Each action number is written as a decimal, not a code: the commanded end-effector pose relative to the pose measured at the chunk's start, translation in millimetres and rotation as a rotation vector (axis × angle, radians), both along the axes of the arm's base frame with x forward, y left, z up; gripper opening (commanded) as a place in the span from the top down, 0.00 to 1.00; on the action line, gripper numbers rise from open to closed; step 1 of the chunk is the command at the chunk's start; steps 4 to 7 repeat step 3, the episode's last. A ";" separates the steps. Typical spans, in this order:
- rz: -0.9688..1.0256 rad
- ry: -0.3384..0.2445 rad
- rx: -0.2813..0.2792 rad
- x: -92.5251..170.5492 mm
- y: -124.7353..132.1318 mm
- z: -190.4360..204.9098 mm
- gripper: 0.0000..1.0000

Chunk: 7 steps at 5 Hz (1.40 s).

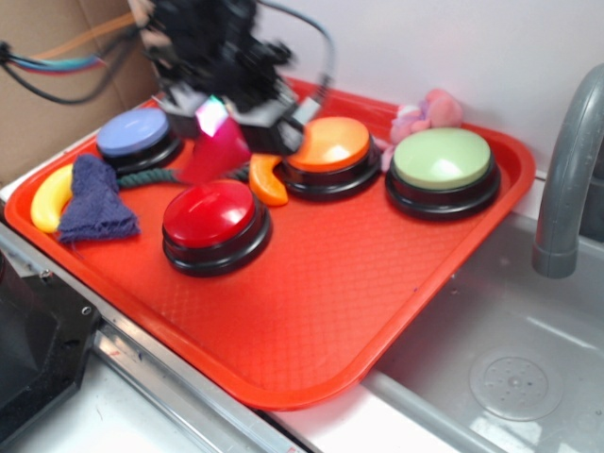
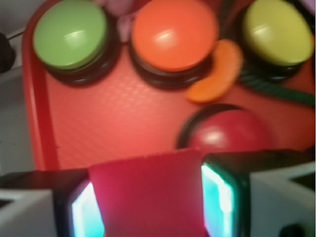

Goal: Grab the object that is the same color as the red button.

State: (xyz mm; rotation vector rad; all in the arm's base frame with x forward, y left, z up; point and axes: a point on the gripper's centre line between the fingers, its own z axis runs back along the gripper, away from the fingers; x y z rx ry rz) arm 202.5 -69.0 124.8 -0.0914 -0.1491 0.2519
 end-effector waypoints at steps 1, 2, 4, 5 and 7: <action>0.031 -0.075 0.037 -3.3 69.0 41.7 1.00; 0.003 -0.051 0.060 -6.0 81.5 40.4 1.00; 0.058 -0.030 0.089 -12.5 83.0 42.3 1.00; 0.058 -0.030 0.089 -12.5 83.0 42.3 1.00; 0.058 -0.030 0.089 -12.5 83.0 42.3 1.00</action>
